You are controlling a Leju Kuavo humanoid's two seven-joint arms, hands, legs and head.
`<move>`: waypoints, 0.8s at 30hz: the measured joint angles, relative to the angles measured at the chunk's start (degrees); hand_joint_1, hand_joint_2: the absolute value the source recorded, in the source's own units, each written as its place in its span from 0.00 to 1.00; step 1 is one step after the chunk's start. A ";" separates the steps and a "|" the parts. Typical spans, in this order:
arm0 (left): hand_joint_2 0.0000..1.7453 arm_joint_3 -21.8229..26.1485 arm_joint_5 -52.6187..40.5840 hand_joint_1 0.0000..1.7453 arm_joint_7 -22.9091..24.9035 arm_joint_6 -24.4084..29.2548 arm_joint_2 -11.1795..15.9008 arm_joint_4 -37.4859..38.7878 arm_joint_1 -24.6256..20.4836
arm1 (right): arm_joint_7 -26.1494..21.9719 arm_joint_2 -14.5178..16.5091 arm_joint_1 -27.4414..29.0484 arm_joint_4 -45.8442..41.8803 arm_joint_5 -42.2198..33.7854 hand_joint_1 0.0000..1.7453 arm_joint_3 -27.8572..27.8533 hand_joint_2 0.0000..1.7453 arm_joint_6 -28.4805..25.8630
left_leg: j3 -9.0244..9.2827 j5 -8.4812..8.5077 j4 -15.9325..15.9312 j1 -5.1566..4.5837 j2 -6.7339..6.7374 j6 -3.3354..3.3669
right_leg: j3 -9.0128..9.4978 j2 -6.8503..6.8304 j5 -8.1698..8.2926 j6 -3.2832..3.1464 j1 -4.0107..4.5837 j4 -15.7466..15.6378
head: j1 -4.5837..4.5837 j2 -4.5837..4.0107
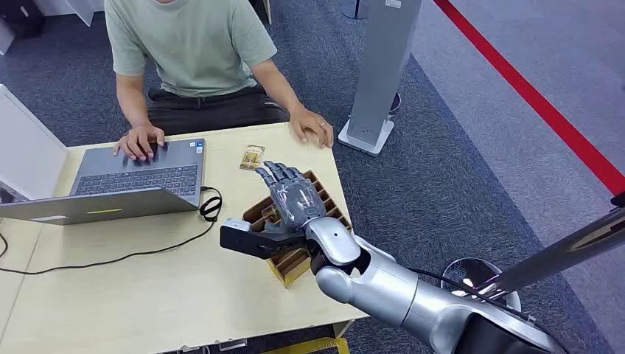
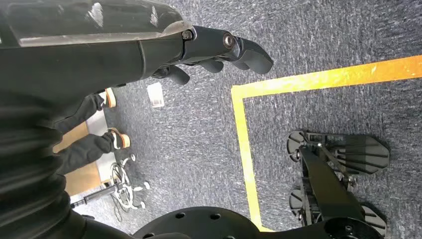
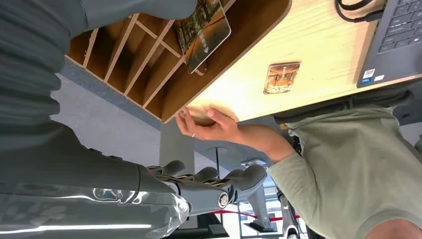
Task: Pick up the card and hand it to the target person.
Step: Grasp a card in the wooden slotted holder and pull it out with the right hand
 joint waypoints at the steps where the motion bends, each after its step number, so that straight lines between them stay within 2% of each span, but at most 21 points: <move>1: 1.00 -0.01 0.00 0.00 0.00 0.00 0.00 0.00 0.00 | -0.02 0.00 0.01 0.09 0.00 0.07 0.00 1.00 -0.04 | 0.00 0.00 0.00 0.00 0.00 0.00 | 0.00 0.00 0.00 0.00 0.00 0.00 | 0.00 -0.01; 4: 1.00 -0.01 0.00 0.00 -0.04 -0.37 0.00 0.00 0.00 | -0.08 0.00 0.02 0.49 0.03 0.00 0.00 1.00 -0.16 | 0.00 0.00 0.00 0.00 0.00 0.00 | 0.00 0.00 0.00 0.00 0.00 0.00 | 0.00 -0.01; 8: 1.00 -0.01 0.01 0.00 -0.81 -1.01 0.00 0.00 0.00 | -0.09 0.00 0.05 0.97 0.10 0.02 0.01 1.00 -0.19 | 0.00 0.00 0.00 0.00 0.00 0.00 | 0.00 0.00 0.00 0.00 0.00 0.00 | -0.01 0.00; 12: 1.00 -0.01 0.09 0.00 -1.06 -0.10 0.00 0.00 -0.02 | -0.06 0.00 0.12 1.10 0.13 0.77 0.00 1.00 -0.17 | 0.00 0.00 0.00 0.00 0.00 0.00 | 0.00 0.00 0.00 0.00 0.00 0.00 | -0.01 0.00; 13: 1.00 0.00 0.10 0.00 -1.06 0.00 0.00 0.00 -0.02 | -0.06 0.00 0.13 1.14 0.13 0.81 0.00 1.00 -0.16 | 0.00 0.00 0.00 0.00 0.00 0.00 | 0.00 0.00 0.00 0.00 0.00 0.00 | -0.01 0.00; 14: 1.00 0.00 0.11 0.00 -1.04 0.02 0.00 0.00 -0.02 | -0.06 0.00 0.13 1.19 0.13 0.83 0.00 1.00 -0.16 | 0.00 0.00 0.00 0.00 0.00 0.00 | 0.00 0.00 0.00 0.00 0.00 0.00 | -0.01 0.00; 24: 1.00 0.00 0.11 0.00 -0.74 -0.17 0.00 0.00 -0.01 | -0.03 0.00 0.18 1.59 0.10 0.79 0.00 1.00 -0.02 | -0.01 0.00 0.00 0.00 0.00 0.00 | 0.00 0.00 0.00 0.00 0.00 0.00 | 0.00 0.00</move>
